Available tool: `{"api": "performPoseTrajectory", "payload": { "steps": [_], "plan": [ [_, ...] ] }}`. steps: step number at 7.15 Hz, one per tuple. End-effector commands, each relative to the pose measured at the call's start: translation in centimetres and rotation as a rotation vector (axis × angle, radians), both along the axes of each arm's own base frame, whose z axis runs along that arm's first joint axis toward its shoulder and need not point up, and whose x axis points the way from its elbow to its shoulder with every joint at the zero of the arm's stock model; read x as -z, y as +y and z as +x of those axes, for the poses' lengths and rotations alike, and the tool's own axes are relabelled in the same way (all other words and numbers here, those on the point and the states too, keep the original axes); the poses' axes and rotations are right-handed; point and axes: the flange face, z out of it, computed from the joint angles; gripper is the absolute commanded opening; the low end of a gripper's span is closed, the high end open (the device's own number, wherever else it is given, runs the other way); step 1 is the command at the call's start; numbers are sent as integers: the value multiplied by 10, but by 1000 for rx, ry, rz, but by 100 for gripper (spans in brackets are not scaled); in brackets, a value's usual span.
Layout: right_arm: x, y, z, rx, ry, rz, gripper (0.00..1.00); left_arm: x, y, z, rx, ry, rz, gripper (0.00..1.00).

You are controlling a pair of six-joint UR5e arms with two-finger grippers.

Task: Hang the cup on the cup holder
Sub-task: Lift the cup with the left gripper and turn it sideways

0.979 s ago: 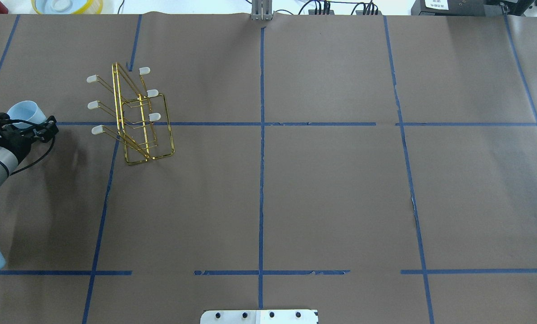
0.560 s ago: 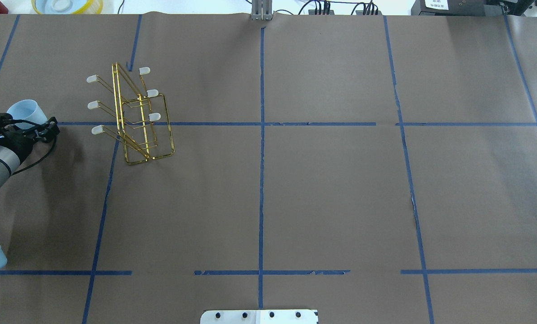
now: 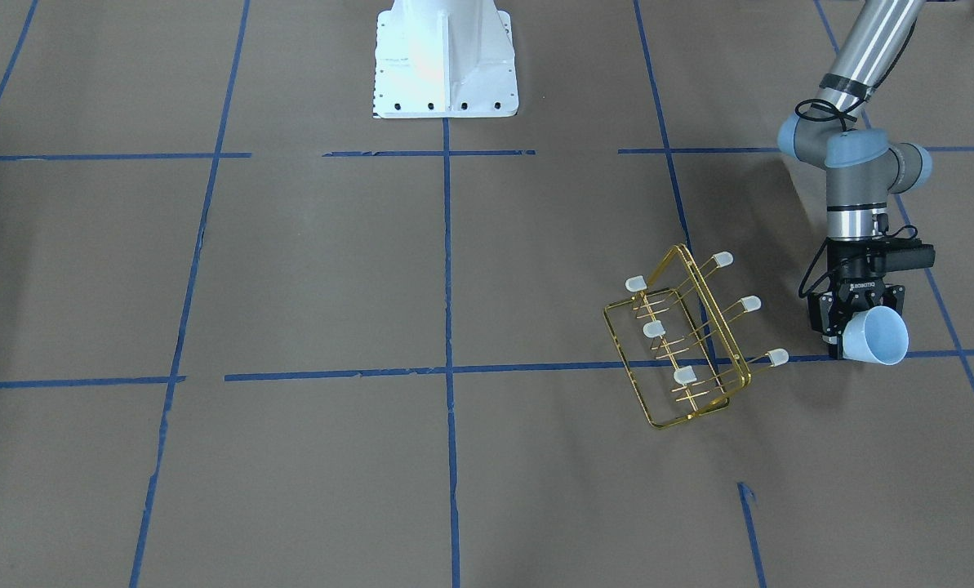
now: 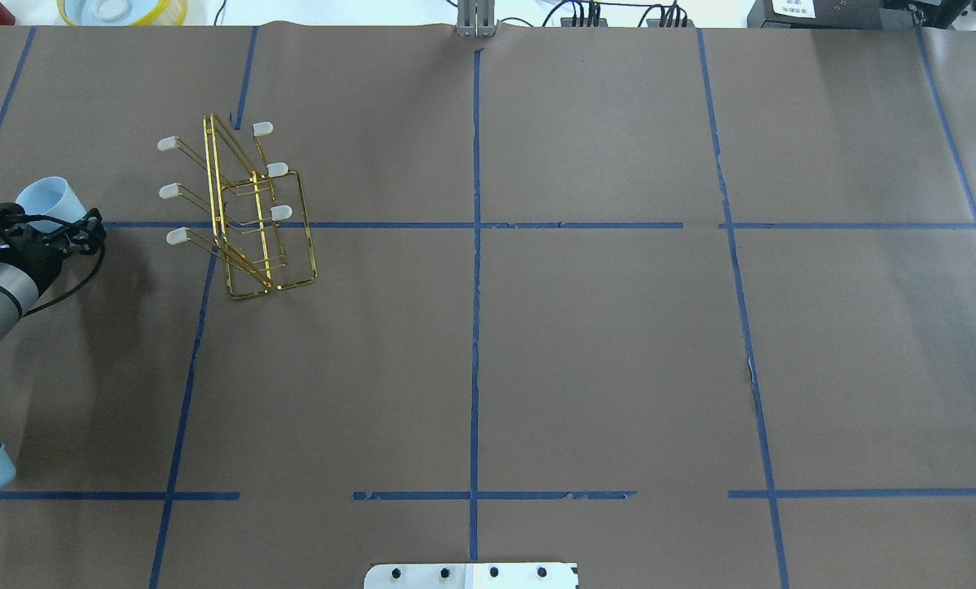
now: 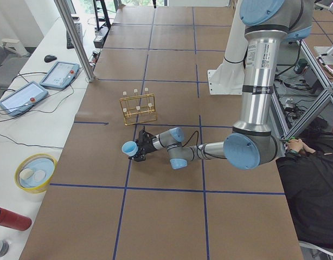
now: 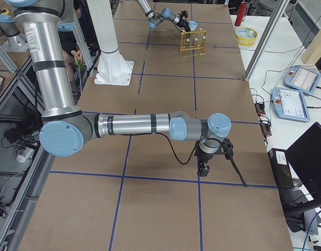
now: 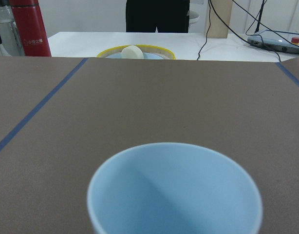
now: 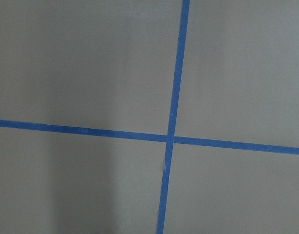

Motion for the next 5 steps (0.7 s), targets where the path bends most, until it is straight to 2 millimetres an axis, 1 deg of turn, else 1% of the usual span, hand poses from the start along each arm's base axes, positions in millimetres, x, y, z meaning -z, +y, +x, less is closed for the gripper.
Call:
{"api": "performPoseTrajectory", "payload": {
  "steps": [1, 2, 3, 4, 5],
  "plan": [
    [0, 0, 0, 0, 0, 0, 100, 31, -5, -12, 21, 43, 40, 27],
    [0, 0, 0, 0, 0, 0, 100, 42, 3, -29, 25, 41, 55, 27],
    [0, 0, 0, 0, 0, 0, 100, 64, 13, -41, 22, 51, 89, 27],
    [0, 0, 0, 0, 0, 0, 100, 81, 23, -52, 22, 73, 110, 25],
    [0, 0, 0, 0, 0, 0, 100, 93, 35, -66, 19, 77, 123, 13]
  ]
}}
